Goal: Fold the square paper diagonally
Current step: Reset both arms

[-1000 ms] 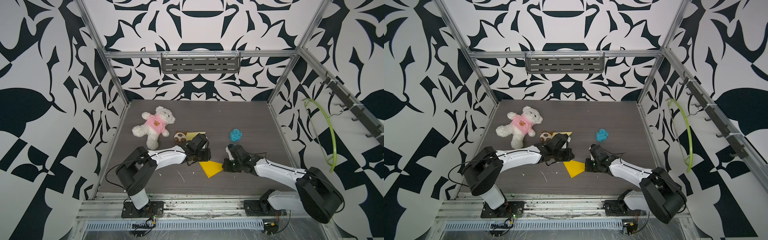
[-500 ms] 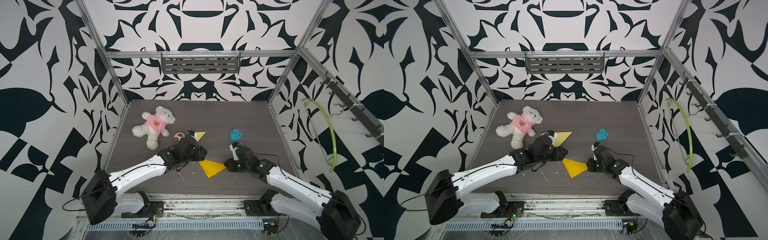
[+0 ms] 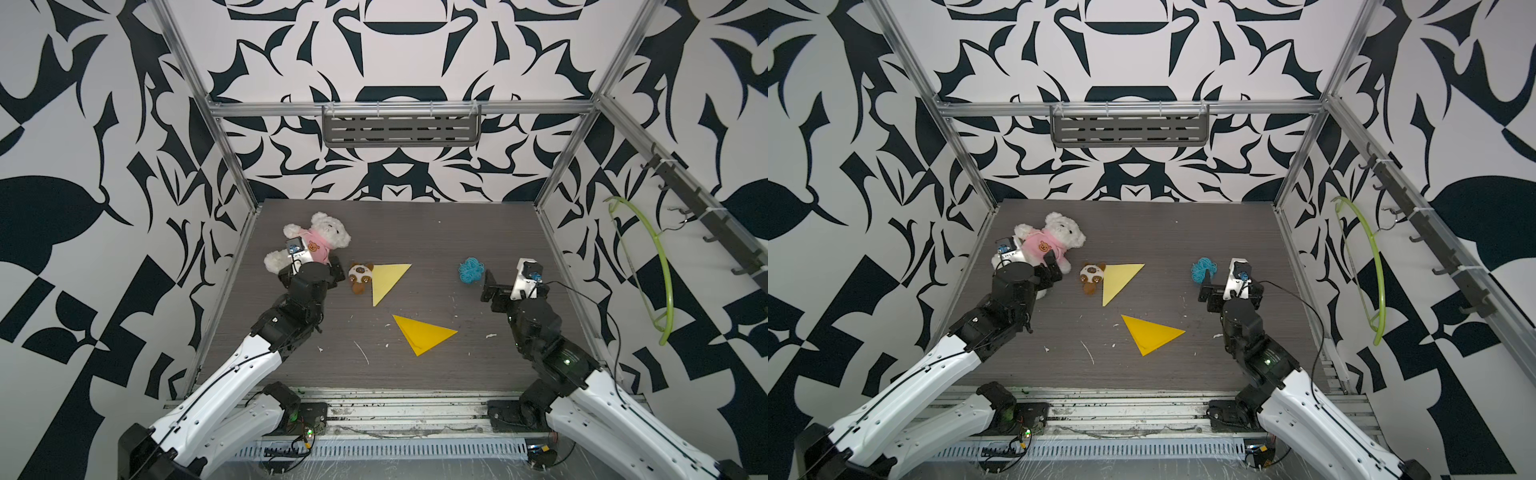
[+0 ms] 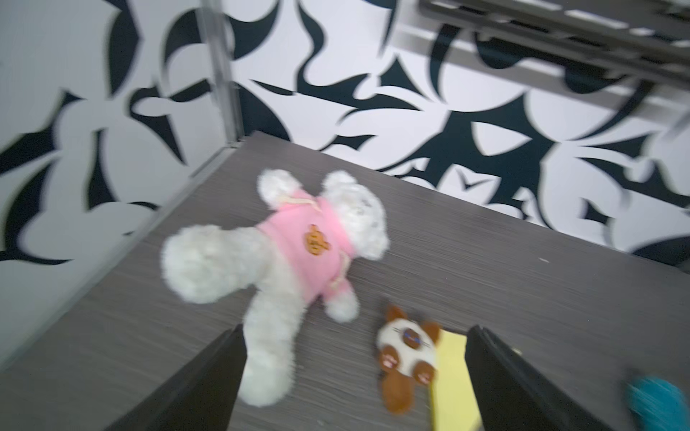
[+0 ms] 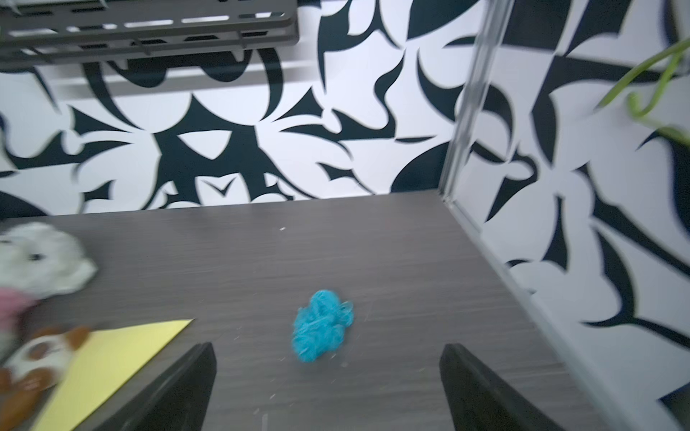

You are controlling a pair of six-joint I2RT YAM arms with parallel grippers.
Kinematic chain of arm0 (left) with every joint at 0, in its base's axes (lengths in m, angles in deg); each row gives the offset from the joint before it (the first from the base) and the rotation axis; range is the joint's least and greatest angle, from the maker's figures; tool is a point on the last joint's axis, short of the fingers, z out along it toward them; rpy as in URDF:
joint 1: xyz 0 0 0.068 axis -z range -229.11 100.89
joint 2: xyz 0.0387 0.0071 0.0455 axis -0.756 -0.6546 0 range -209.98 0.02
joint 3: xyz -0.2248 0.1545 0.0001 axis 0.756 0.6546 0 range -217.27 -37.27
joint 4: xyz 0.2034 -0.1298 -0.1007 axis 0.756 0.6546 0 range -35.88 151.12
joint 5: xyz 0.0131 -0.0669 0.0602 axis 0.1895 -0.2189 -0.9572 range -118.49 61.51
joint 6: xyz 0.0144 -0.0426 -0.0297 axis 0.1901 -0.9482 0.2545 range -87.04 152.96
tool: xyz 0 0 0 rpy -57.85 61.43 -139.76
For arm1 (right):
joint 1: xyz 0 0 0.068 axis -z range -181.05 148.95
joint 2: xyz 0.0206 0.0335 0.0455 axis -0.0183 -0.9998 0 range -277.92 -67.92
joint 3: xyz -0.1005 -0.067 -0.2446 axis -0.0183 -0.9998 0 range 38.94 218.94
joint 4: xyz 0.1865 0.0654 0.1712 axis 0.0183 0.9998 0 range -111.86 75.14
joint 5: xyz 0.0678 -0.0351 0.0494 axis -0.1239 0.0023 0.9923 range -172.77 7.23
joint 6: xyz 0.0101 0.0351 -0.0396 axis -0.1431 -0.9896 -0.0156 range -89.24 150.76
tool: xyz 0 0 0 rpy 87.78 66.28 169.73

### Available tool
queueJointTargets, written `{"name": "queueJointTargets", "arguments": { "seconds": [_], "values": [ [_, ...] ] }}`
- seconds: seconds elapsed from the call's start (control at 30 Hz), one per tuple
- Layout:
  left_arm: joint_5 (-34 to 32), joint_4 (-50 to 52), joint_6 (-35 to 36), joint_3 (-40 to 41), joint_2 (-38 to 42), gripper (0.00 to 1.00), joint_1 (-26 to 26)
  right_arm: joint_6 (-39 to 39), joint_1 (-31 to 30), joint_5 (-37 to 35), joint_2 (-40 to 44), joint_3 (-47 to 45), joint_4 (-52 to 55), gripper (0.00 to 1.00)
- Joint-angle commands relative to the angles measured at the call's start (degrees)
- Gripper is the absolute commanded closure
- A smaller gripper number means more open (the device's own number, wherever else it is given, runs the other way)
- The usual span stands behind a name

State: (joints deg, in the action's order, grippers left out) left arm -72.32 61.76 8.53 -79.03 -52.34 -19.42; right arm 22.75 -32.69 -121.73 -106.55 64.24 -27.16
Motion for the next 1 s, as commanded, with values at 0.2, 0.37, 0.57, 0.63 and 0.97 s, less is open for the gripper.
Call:
{"name": "queueJointTargets", "arguments": {
  "seconds": [0.2, 0.37, 0.57, 0.63, 0.97],
  "values": [
    [6.9, -15.1, 12.4, 9.4, -9.3, 0.01, -19.0, 7.6, 24.1, 10.8, -28.5, -3.4, -29.4, 0.00],
    [12.0, -28.2, 16.5, 14.2, -16.4, 0.01, -20.0, 8.6, 25.2, 16.5, -33.1, -3.1, -32.5, 0.00],
    [17.9, -44.6, 21.3, 15.7, -29.7, 0.01, -20.7, 7.0, 26.3, 22.9, -35.9, -2.4, -35.0, 0.00],
    [21.9, -47.7, 23.5, 16.0, -30.3, 0.01, -21.3, 7.7, 26.9, 26.1, -36.5, -1.7, -34.6, 0.00],
    [28.8, -58.9, 20.5, 20.5, -36.0, 0.01, -26.2, 7.9, 26.9, 28.9, -45.0, -9.7, -50.5, 0.00]
  ]
}}
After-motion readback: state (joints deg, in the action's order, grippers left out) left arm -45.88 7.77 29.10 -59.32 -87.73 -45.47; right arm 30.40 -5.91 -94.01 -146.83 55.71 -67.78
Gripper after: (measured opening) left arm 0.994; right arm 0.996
